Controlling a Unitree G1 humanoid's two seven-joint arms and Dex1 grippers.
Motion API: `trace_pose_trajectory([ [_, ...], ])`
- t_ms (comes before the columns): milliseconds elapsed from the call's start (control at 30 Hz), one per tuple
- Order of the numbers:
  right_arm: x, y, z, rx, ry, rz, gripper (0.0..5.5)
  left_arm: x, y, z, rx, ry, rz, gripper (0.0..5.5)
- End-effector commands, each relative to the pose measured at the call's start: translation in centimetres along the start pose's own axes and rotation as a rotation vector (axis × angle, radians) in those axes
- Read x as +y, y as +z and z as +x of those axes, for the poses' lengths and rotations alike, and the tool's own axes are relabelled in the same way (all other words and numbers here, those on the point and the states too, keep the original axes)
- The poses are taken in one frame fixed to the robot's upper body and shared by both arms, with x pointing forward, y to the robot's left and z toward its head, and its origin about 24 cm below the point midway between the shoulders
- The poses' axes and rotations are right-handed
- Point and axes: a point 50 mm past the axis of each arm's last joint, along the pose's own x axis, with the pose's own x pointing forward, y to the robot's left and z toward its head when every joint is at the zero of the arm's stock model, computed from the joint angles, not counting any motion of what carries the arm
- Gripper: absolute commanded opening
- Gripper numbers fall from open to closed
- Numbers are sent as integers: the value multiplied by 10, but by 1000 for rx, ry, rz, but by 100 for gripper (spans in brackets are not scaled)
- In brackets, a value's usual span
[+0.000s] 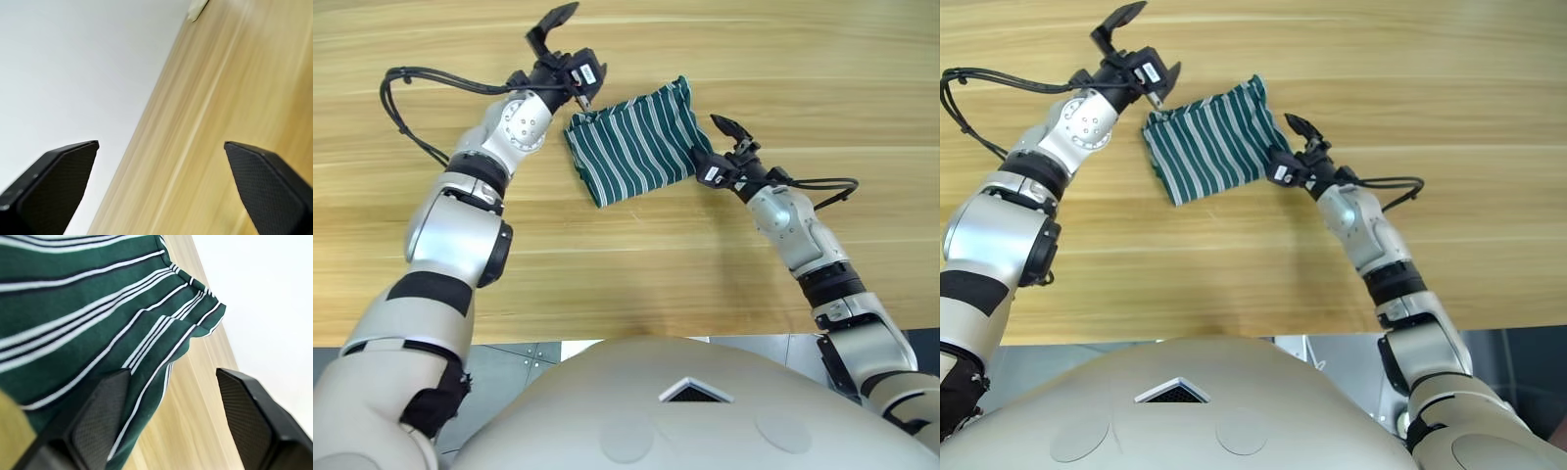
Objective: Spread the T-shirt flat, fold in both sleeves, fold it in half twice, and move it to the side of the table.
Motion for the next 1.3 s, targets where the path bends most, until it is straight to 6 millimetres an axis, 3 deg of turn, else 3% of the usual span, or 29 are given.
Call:
trace_pose_trajectory([
  [33, -12, 32, 0, -166, -109, 93, 325, 32, -22, -22, 27, 310, -216, 476],
  [133, -39, 62, 2, -287, -250, 286, 325, 31, -39, -56, -5, 505, -387, 476],
  [200, -47, 77, 7, -338, -256, 447, 325, 25, -46, -76, -27, 580, -461, 476],
  [367, -29, 94, 41, -312, -105, 655, 325, 3, -41, -104, -68, 615, -564, 476],
  [500, -10, 86, 85, -163, 30, 773, 325, -13, -31, -104, -65, 580, -609, 476],
  [600, -8, 76, 109, -27, 84, 900, 325, -15, -30, -99, -48, 583, -652, 476],
  [733, -10, 53, 121, 233, 88, 1225, 325, -15, -25, -94, -65, 582, -678, 476],
  [867, -11, 27, 112, 389, 2, 1358, 325, -14, -23, -92, -78, 576, -688, 476],
  [1033, -12, -20, 87, 609, -201, 1315, 325, -12, -26, -96, -77, 584, -707, 476],
  [1167, -33, -80, 42, 809, -477, 1302, 325, -14, -27, -102, -84, 586, -707, 476],
  [1300, -58, -138, -26, 989, -811, 1321, 325, -17, -32, -120, -58, 631, -712, 476],
])
